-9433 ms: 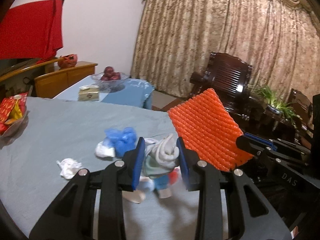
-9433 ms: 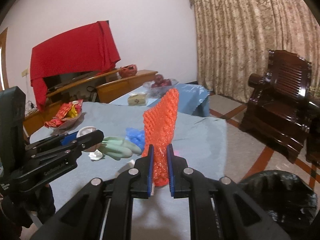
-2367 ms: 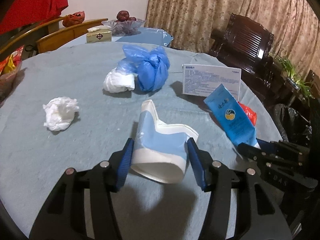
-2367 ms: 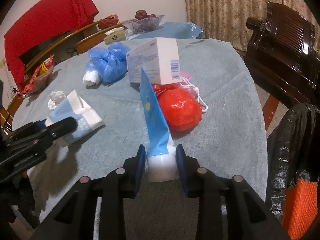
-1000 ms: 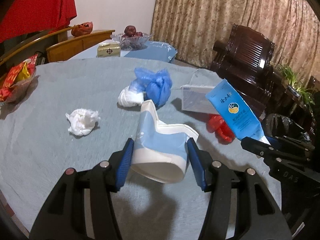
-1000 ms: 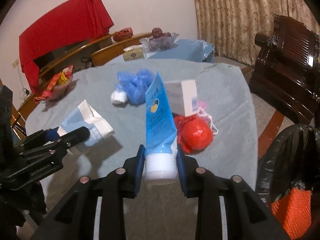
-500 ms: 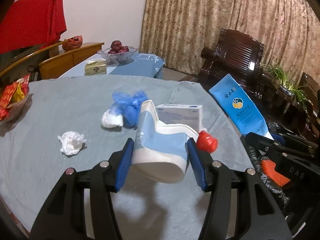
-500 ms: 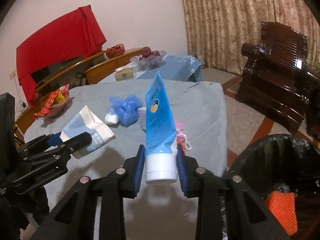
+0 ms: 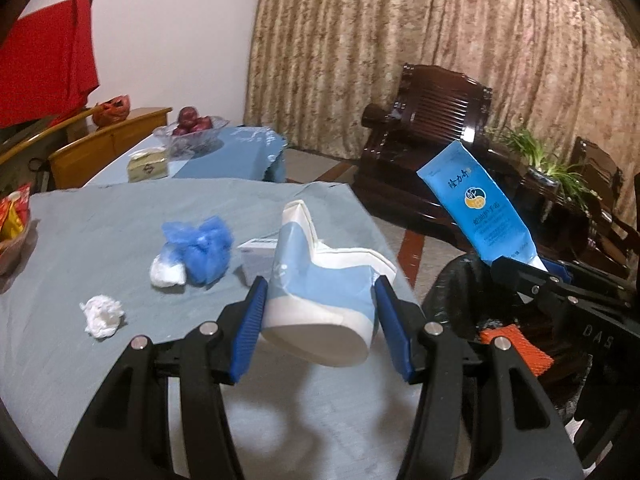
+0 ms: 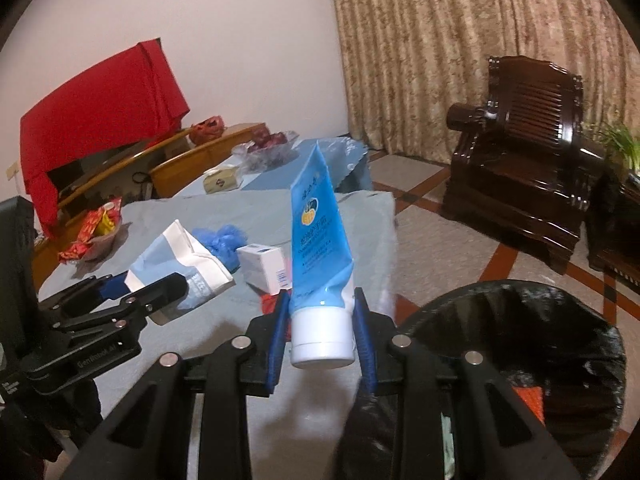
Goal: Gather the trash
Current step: 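Carry the cup and toothpaste tube over the trash bin with both tools, then open both grippers to drop cup and tube into the bin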
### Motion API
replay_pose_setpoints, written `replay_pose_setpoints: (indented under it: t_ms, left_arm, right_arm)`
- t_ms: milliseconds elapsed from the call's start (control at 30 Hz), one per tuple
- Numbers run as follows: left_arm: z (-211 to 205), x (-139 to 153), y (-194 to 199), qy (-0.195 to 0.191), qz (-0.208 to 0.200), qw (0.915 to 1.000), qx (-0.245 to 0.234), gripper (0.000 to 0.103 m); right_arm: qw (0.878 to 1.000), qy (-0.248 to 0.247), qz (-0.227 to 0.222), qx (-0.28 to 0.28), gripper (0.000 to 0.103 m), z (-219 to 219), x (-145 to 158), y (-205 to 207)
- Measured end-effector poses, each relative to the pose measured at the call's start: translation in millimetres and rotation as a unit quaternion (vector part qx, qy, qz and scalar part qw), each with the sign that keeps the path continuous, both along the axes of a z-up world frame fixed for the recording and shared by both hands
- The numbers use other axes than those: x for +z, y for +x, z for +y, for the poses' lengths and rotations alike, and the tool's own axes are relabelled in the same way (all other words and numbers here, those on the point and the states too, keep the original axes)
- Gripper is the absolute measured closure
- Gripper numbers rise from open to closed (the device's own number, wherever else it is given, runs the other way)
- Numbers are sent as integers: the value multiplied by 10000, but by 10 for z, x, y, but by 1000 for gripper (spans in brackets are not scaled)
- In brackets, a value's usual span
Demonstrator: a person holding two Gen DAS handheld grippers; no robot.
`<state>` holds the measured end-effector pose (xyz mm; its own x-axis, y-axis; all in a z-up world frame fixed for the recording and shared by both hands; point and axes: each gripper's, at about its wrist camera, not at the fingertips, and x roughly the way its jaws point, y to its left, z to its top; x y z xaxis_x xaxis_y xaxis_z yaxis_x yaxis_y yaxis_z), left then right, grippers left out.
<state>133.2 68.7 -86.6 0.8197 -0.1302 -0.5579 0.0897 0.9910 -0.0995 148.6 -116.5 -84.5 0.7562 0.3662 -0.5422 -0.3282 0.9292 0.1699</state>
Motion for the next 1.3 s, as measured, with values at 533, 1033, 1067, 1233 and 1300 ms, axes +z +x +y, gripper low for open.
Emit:
replay_pose_setpoints:
  t_ms: [533,1033,1067,1233,1300]
  left_arm:
    - [-845,54,88,-76,-107,9972,-738,50]
    - [-1535,-132,264,-65,-31,9905,-1376,50]
    - [-1577,-148,284,-54,-24,9900,-1408,50]
    - [-1711,-222,360,-9,18,9880,-1543,49]
    - [-1763,-253,393,-3,52,9872,-1593,49]
  right_arm:
    - [9967,-45,-52,-809,72,-925,52,-231]
    - [9875,-205,79,-1561,72,-1661,-44,-310]
    - [9870,-212,90,-1588,72,-1685,-50,-306]
    - [9848,-234,176,-1710,72,-1812,-124,-294]
    - [9842,-244,218,-1742,72,-1857,-165,-293]
